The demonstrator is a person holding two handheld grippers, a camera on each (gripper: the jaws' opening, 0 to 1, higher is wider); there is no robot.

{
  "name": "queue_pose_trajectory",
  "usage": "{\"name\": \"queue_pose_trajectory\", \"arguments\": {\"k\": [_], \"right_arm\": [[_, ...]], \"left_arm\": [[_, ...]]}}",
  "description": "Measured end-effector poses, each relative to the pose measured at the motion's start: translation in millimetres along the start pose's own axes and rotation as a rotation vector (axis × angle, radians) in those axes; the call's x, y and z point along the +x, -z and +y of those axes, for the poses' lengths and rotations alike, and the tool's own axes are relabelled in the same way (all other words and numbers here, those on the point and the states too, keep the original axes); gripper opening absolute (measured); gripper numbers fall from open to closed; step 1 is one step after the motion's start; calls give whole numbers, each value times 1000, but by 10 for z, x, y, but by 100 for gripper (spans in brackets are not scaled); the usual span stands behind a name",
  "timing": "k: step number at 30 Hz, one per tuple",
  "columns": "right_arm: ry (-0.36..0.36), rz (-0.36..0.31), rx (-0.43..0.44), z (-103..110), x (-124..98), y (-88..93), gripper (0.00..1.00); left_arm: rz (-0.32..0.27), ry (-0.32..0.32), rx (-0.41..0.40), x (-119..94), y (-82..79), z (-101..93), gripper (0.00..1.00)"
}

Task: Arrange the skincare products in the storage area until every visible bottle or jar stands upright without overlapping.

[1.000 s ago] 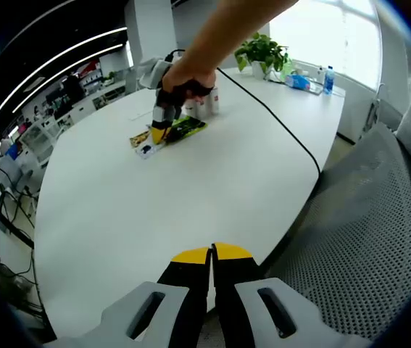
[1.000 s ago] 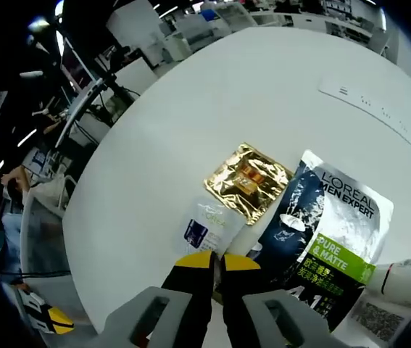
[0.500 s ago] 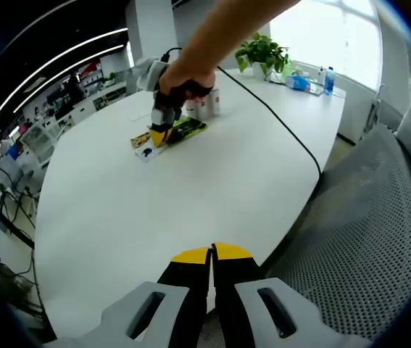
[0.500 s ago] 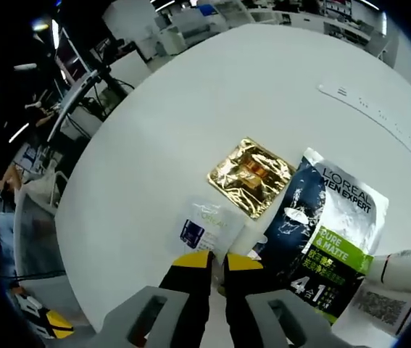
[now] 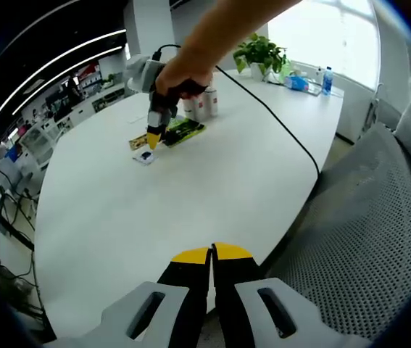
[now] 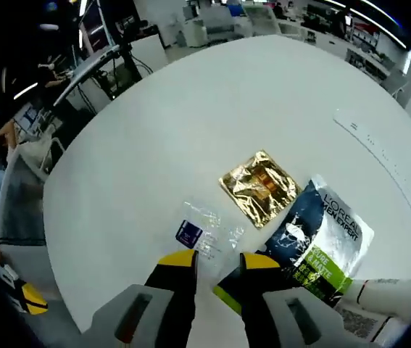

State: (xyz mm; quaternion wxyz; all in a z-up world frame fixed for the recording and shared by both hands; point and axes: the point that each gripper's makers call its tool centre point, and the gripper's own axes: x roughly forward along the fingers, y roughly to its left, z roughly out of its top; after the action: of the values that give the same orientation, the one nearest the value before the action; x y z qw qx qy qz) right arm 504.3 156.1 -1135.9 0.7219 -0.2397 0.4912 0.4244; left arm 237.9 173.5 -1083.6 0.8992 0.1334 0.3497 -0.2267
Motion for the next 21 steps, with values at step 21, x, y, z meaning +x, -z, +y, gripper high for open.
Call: {"name": "queue_pose_trajectory", "arguments": {"k": [21], "right_arm": [[-98,-11,-322,149,189,-167,27]], "left_arm": [[6,-8,1,3,16,22,0]]}}
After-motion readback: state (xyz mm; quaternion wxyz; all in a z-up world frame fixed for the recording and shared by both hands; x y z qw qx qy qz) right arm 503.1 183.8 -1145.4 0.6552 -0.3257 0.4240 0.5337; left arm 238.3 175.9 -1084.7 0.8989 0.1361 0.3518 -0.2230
